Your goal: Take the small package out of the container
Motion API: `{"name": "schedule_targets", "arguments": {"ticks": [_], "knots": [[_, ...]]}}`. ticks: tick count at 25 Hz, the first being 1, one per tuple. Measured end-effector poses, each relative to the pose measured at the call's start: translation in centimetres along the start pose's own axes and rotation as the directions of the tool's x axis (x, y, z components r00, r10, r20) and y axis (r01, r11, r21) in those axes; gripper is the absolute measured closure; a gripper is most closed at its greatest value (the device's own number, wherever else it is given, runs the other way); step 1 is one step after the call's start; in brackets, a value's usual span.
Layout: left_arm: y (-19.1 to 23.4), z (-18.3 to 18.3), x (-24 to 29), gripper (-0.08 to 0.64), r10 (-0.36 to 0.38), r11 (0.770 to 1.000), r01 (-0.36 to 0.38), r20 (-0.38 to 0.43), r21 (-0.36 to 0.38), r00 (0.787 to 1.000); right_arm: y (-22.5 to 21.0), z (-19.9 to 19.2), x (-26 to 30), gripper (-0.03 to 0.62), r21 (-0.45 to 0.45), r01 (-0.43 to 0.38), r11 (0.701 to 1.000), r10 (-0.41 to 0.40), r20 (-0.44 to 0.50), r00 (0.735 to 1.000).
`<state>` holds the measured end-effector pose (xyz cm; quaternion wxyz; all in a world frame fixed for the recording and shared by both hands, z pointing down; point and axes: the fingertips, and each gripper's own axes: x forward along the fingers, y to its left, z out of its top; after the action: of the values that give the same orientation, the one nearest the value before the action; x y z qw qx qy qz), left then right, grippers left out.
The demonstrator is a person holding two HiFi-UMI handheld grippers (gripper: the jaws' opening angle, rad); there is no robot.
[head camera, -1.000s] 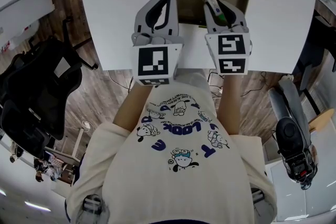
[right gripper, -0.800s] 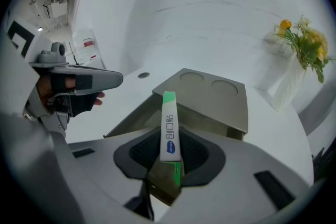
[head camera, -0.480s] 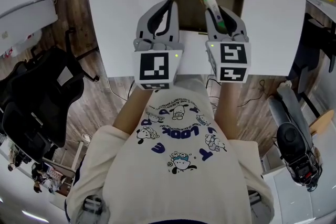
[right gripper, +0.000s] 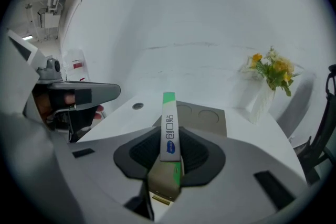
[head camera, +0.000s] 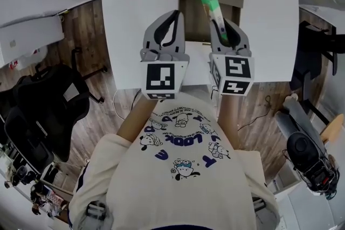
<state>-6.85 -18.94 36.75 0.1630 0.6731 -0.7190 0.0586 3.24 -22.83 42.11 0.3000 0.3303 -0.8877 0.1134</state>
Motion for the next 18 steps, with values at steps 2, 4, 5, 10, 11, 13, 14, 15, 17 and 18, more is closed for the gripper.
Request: {"name": "schedule_targets", "arguments": {"ticks": [2, 4, 5, 10, 11, 13, 14, 15, 17, 18], "knots": [[-0.2, 0.8, -0.6, 0.546, -0.007, 1.000, 0.007, 0.018, 0.002, 1.000, 0.0, 0.8, -0.9, 0.480, 0.004, 0.024, 1.000, -0.024, 0.022, 0.999], [-0.2, 1.7, -1.4, 0.546, -0.012, 1.000, 0.012, 0.038, 0.006, 0.999, 0.2, 1.8, -2.0, 0.480, 0.005, 0.050, 0.999, -0.051, 0.049, 0.998], [-0.2, 2.2, -1.8, 0.546, -0.014, 1.000, 0.014, 0.050, 0.009, 0.999, 0.3, 2.4, -2.6, 0.480, 0.005, 0.064, 0.998, -0.065, 0.067, 0.996], [-0.8, 4.4, -3.8, 0.546, -0.031, 0.999, 0.028, 0.112, 0.029, 0.993, 0.9, 4.6, -5.8, 0.480, 0.021, 0.126, 0.992, -0.128, 0.167, 0.978], [-1.0, 4.6, -3.8, 0.546, -0.036, 0.999, 0.032, 0.123, 0.033, 0.992, 0.8, 4.9, -6.1, 0.480, 0.022, 0.140, 0.990, -0.142, 0.184, 0.973], [-1.2, 4.9, -3.4, 0.546, -0.046, 0.998, 0.041, 0.141, 0.038, 0.989, 0.5, 5.3, -6.3, 0.480, 0.024, 0.162, 0.986, -0.164, 0.214, 0.963], [-1.2, 5.1, -3.2, 0.546, -0.051, 0.998, 0.045, 0.150, 0.040, 0.987, 0.4, 5.6, -6.3, 0.480, 0.029, 0.169, 0.985, -0.171, 0.227, 0.959], [-1.2, 5.3, -3.2, 0.546, -0.054, 0.998, 0.048, 0.158, 0.043, 0.986, 0.4, 5.8, -6.4, 0.480, 0.035, 0.175, 0.984, -0.178, 0.239, 0.955], [-1.2, 5.8, -3.4, 0.546, -0.057, 0.998, 0.049, 0.174, 0.046, 0.983, 0.5, 6.2, -6.9, 0.480, 0.042, 0.190, 0.981, -0.194, 0.264, 0.945], [-1.3, 6.1, -3.7, 0.546, -0.057, 0.998, 0.050, 0.182, 0.048, 0.982, 0.5, 6.4, -7.3, 0.480, 0.048, 0.197, 0.979, -0.202, 0.279, 0.939]]}}
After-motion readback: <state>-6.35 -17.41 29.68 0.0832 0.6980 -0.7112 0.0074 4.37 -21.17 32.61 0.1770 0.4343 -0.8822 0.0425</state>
